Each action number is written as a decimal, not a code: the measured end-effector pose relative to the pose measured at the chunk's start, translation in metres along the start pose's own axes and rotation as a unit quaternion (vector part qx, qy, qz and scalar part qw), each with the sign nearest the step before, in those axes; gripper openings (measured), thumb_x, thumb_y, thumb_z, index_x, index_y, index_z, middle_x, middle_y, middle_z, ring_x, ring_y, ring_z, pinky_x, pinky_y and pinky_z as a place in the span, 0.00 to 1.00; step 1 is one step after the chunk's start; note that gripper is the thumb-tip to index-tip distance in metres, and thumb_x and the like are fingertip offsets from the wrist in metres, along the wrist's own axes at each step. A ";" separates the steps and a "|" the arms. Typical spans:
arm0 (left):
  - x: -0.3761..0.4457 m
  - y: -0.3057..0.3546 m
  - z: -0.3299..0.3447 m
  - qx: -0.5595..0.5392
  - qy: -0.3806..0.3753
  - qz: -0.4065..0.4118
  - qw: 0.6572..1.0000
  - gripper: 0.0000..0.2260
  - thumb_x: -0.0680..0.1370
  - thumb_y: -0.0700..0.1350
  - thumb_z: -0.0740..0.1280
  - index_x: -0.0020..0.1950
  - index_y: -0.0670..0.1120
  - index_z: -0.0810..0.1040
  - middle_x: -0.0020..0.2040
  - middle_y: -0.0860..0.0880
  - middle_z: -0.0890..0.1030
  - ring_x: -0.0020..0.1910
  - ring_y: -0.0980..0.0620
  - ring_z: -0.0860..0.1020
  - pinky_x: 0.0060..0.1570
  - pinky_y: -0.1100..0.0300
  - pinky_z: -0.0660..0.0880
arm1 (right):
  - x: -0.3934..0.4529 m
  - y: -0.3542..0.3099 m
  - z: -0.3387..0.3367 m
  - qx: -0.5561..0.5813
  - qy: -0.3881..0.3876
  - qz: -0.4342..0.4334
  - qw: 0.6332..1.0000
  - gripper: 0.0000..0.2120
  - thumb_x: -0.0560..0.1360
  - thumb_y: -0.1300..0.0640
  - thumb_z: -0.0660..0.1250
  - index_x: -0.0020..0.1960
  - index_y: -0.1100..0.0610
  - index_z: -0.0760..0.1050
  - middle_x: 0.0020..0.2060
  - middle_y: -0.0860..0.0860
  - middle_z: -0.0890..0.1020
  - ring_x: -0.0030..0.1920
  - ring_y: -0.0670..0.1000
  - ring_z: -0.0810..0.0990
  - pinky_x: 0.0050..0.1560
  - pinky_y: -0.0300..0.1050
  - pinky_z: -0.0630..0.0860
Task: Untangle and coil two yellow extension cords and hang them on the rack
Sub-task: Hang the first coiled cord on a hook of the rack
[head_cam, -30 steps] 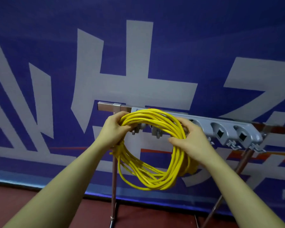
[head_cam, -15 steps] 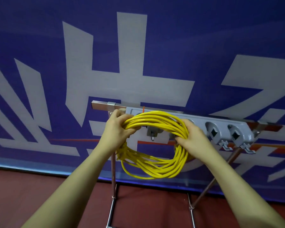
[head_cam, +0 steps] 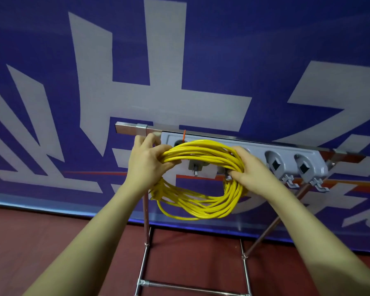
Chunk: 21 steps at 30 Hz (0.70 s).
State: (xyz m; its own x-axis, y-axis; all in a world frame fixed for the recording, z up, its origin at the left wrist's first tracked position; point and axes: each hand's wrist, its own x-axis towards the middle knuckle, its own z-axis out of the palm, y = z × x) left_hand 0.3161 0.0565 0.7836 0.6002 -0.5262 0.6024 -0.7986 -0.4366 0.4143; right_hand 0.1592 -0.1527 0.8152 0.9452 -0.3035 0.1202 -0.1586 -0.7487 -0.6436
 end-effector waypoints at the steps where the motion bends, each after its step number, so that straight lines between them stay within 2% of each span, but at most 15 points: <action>1: 0.000 -0.004 0.001 0.005 -0.004 0.001 1.000 0.15 0.68 0.54 0.75 0.49 0.47 0.84 0.46 0.47 0.72 0.48 0.49 0.64 0.39 0.55 0.67 | 0.000 0.002 0.004 0.006 0.006 -0.009 1.000 0.20 0.72 0.68 0.67 0.62 0.55 0.71 0.45 0.50 0.78 0.43 0.48 0.77 0.40 0.30 0.71; 5: -0.001 -0.015 0.000 -0.053 -0.035 -0.001 0.998 0.19 0.66 0.56 0.74 0.52 0.47 0.83 0.48 0.51 0.68 0.49 0.50 0.65 0.45 0.54 0.67 | 0.004 0.017 0.013 -0.059 0.044 -0.060 0.995 0.21 0.71 0.59 0.73 0.62 0.55 0.74 0.51 0.46 0.72 0.55 0.50 0.67 0.51 0.38 0.60; 8: -0.002 -0.019 0.001 -0.131 -0.066 -0.012 0.989 0.28 0.66 0.63 0.71 0.58 0.46 0.80 0.50 0.50 0.68 0.52 0.49 0.68 0.48 0.59 0.67 | 0.008 0.021 0.017 -0.082 0.026 -0.055 0.995 0.21 0.72 0.49 0.70 0.62 0.56 0.74 0.54 0.48 0.70 0.56 0.49 0.63 0.58 0.46 0.62; 11: -0.001 -0.023 0.004 -0.071 -0.099 0.039 0.992 0.33 0.74 0.69 0.55 0.67 0.48 0.73 0.56 0.45 0.71 0.55 0.47 0.66 0.53 0.56 0.66 | 0.010 0.017 0.028 -0.110 0.042 -0.053 0.992 0.27 0.73 0.44 0.63 0.68 0.56 0.67 0.60 0.53 0.70 0.60 0.53 0.65 0.64 0.52 0.63; 13: 0.003 -0.028 0.004 -0.024 -0.124 0.091 0.988 0.33 0.77 0.68 0.49 0.70 0.47 0.69 0.62 0.43 0.73 0.57 0.48 0.65 0.55 0.53 0.65 | 0.009 0.015 0.034 -0.122 0.053 -0.057 0.990 0.32 0.76 0.43 0.63 0.75 0.52 0.58 0.66 0.53 0.68 0.65 0.54 0.64 0.66 0.50 0.59; 15: 0.008 -0.034 0.002 -0.004 -0.145 0.137 0.980 0.31 0.78 0.66 0.48 0.72 0.47 0.67 0.66 0.44 0.73 0.61 0.48 0.65 0.59 0.51 0.66 | 0.009 0.014 0.036 -0.139 0.056 -0.089 0.985 0.33 0.76 0.39 0.59 0.76 0.48 0.53 0.68 0.51 0.67 0.68 0.52 0.64 0.65 0.45 0.57; 17: 0.011 -0.042 0.004 0.005 -0.160 0.164 0.973 0.31 0.79 0.65 0.47 0.72 0.47 0.66 0.69 0.45 0.72 0.65 0.49 0.64 0.62 0.51 0.64 | 0.010 0.015 0.038 -0.145 0.061 -0.114 0.981 0.32 0.76 0.37 0.54 0.76 0.47 0.54 0.69 0.48 0.68 0.68 0.50 0.66 0.64 0.42 0.56; 21: 0.001 -0.052 0.014 -0.011 -0.156 0.187 0.970 0.28 0.81 0.62 0.46 0.74 0.46 0.63 0.73 0.46 0.66 0.71 0.47 0.60 0.70 0.57 0.55 | 0.010 0.021 0.047 -0.140 0.107 -0.130 0.976 0.31 0.77 0.34 0.46 0.72 0.50 0.64 0.69 0.47 0.71 0.66 0.49 0.69 0.65 0.45 0.58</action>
State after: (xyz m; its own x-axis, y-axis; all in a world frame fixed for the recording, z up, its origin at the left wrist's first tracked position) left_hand 0.3589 0.0686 0.7532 0.2505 -0.8417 0.4783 -0.9615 -0.1588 0.2242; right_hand 0.1786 -0.1441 0.7676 0.8872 -0.1760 0.4265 -0.0213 -0.9391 -0.3431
